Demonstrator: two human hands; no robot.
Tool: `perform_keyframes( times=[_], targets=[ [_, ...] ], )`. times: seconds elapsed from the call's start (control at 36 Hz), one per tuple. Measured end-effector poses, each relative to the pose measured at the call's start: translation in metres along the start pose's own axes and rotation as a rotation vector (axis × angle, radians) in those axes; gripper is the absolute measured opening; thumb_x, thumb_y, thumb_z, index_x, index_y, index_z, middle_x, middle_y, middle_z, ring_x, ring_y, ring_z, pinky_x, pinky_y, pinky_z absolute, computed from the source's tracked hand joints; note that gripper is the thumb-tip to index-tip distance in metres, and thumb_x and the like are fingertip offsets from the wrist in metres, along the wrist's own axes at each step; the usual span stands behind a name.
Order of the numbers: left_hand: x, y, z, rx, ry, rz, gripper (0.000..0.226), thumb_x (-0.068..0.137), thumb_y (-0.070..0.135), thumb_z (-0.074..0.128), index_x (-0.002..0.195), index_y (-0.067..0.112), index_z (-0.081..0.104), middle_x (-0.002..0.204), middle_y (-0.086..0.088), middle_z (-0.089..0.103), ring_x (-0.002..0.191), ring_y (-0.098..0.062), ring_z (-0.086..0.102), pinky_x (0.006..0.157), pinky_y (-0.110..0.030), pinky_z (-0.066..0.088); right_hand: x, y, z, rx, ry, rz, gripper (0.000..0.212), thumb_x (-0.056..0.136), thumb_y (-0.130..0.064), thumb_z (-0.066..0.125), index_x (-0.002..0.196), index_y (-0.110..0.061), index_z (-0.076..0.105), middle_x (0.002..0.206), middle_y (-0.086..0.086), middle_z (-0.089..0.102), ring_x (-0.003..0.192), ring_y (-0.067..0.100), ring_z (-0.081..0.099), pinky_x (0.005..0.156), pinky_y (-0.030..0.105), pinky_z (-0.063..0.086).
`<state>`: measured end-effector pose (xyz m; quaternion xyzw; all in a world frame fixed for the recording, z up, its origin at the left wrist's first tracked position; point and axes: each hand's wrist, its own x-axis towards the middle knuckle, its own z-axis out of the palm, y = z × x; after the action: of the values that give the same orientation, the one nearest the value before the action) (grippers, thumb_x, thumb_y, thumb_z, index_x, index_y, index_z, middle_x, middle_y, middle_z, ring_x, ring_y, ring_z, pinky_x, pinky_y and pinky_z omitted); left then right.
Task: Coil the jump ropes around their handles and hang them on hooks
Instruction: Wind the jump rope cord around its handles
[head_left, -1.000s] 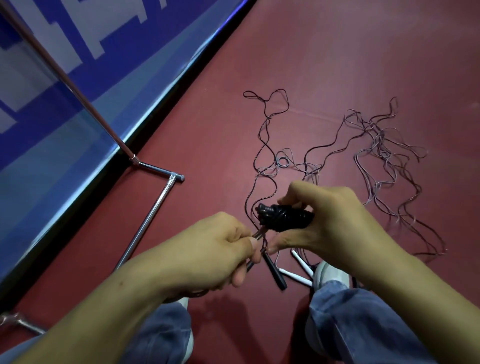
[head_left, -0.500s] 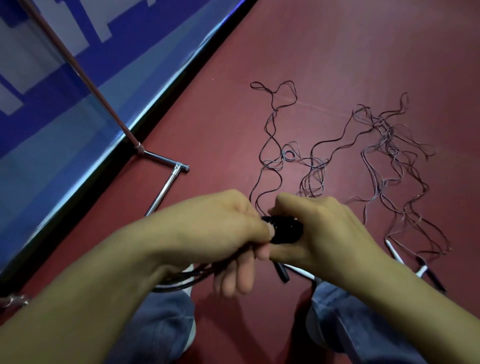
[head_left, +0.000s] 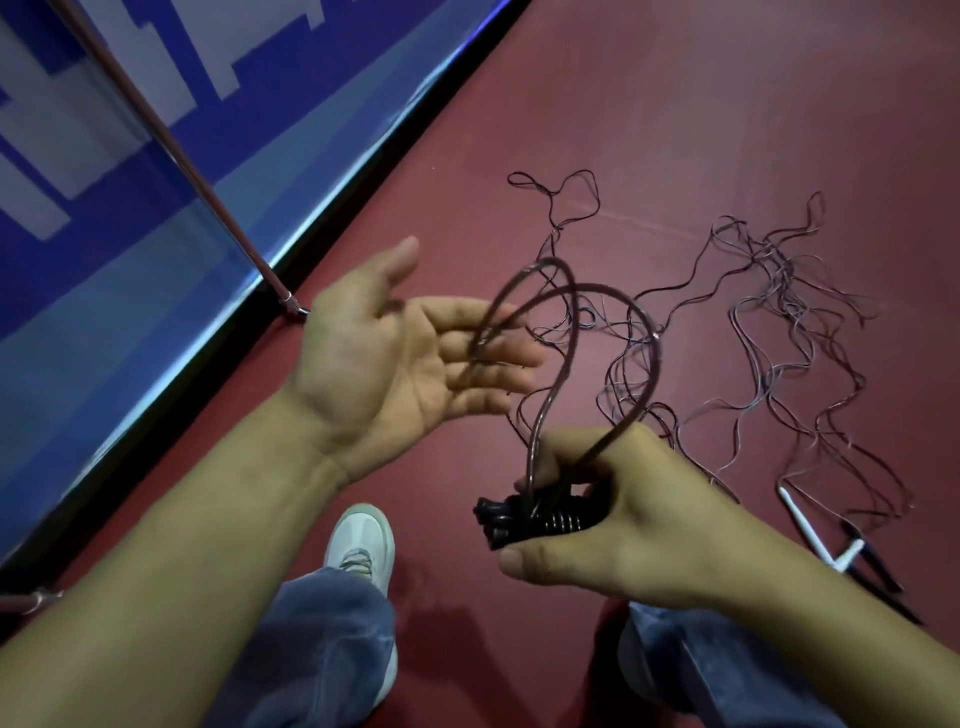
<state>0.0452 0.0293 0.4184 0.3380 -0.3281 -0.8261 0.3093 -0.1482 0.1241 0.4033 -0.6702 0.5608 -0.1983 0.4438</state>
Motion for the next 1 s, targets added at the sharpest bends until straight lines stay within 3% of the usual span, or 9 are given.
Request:
perform_keyframes(
  times=[0.11, 0.17, 0.25, 0.33, 0.44, 0.53, 0.64, 0.83, 1.0],
  targets=[
    [0.005, -0.007, -0.002, 0.628, 0.347, 0.257, 0.053, 0.081, 0.033, 0.055, 0.130, 0.014, 0.057, 0.126, -0.010, 0.063, 0.112, -0.027, 0.066, 0.091, -0.038, 0.053, 0.001, -0.003, -0.009, 0.193, -0.104, 0.056, 0.044, 0.063, -0.045, 0.091, 0.076, -0.013, 0.063, 0.078, 0.010, 0.069, 0.073, 0.031, 0.063, 0.071, 0.052, 0.056],
    [0.004, -0.011, -0.003, 1.056, 0.512, 0.469, 0.053, 0.081, 0.020, 0.058, 0.134, 0.021, 0.055, 0.131, 0.003, 0.054, 0.119, -0.010, 0.055, 0.101, -0.032, 0.047, 0.001, -0.004, -0.013, 0.299, -0.175, 0.085, 0.038, 0.065, -0.038, 0.092, 0.074, -0.014, 0.064, 0.070, 0.014, 0.062, 0.058, 0.029, 0.052, 0.055, 0.047, 0.047],
    [-0.007, -0.008, 0.004, 1.252, 0.411, 0.831, 0.045, 0.071, -0.006, 0.054, 0.111, 0.013, 0.063, 0.119, 0.000, 0.057, 0.115, -0.012, 0.053, 0.098, -0.028, 0.043, 0.000, -0.005, -0.022, 0.414, -0.267, 0.128, 0.031, 0.071, -0.025, 0.091, 0.067, -0.017, 0.062, 0.057, 0.003, 0.051, 0.046, 0.019, 0.039, 0.045, 0.030, 0.034],
    [-0.021, -0.013, 0.020, 1.239, -0.051, 0.846, 0.046, 0.059, -0.015, 0.050, 0.086, 0.015, 0.072, 0.106, 0.003, 0.070, 0.109, -0.023, 0.059, 0.092, -0.036, 0.043, 0.001, -0.006, -0.028, 0.459, -0.315, 0.144, 0.027, 0.073, -0.022, 0.090, 0.065, -0.014, 0.065, 0.056, 0.008, 0.049, 0.044, 0.020, 0.038, 0.043, 0.028, 0.033],
    [-0.027, -0.032, 0.023, 1.081, -0.357, 0.518, 0.055, 0.072, -0.009, 0.050, 0.110, 0.021, 0.076, 0.128, 0.013, 0.069, 0.134, -0.021, 0.052, 0.110, -0.030, 0.041, 0.003, 0.000, -0.035, 0.408, -0.264, 0.139, 0.027, 0.063, -0.024, 0.091, 0.060, -0.012, 0.068, 0.056, 0.023, 0.055, 0.047, 0.035, 0.056, 0.041, 0.039, 0.045],
    [-0.024, -0.033, 0.022, 1.028, -0.375, 0.427, 0.068, 0.066, -0.013, 0.052, 0.119, 0.023, 0.073, 0.131, 0.016, 0.067, 0.143, -0.019, 0.045, 0.118, -0.037, 0.035, 0.000, -0.003, -0.042, 0.498, -0.370, 0.098, 0.024, 0.068, -0.018, 0.085, 0.051, -0.013, 0.068, 0.043, 0.011, 0.049, 0.036, 0.021, 0.042, 0.041, 0.025, 0.031],
    [-0.017, -0.031, 0.018, 1.028, -0.371, 0.409, 0.069, 0.065, -0.013, 0.054, 0.120, 0.025, 0.072, 0.130, 0.013, 0.068, 0.144, -0.021, 0.043, 0.119, -0.045, 0.033, 0.002, -0.001, -0.044, 0.536, -0.393, 0.101, 0.039, 0.070, -0.026, 0.080, 0.070, 0.011, 0.067, 0.045, 0.000, 0.055, 0.036, 0.019, 0.042, 0.042, 0.023, 0.031],
    [-0.018, -0.041, 0.023, 0.981, -0.267, 0.468, 0.044, 0.084, -0.001, 0.068, 0.118, 0.026, 0.071, 0.129, 0.009, 0.067, 0.134, -0.022, 0.053, 0.108, -0.034, 0.045, 0.001, 0.002, -0.044, 0.663, -0.348, 0.061, 0.019, 0.074, -0.026, 0.077, 0.062, -0.016, 0.065, 0.052, -0.002, 0.060, 0.040, 0.018, 0.042, 0.046, 0.026, 0.034],
    [-0.010, -0.037, 0.021, 1.096, -0.221, 0.575, 0.045, 0.085, -0.006, 0.066, 0.114, 0.028, 0.074, 0.108, 0.013, 0.070, 0.115, -0.021, 0.058, 0.099, -0.032, 0.044, -0.001, -0.001, -0.040, 0.573, -0.298, 0.094, 0.050, 0.070, -0.041, 0.077, 0.078, 0.007, 0.064, 0.065, 0.036, 0.059, 0.042, 0.024, 0.045, 0.042, 0.027, 0.033]
  ],
)
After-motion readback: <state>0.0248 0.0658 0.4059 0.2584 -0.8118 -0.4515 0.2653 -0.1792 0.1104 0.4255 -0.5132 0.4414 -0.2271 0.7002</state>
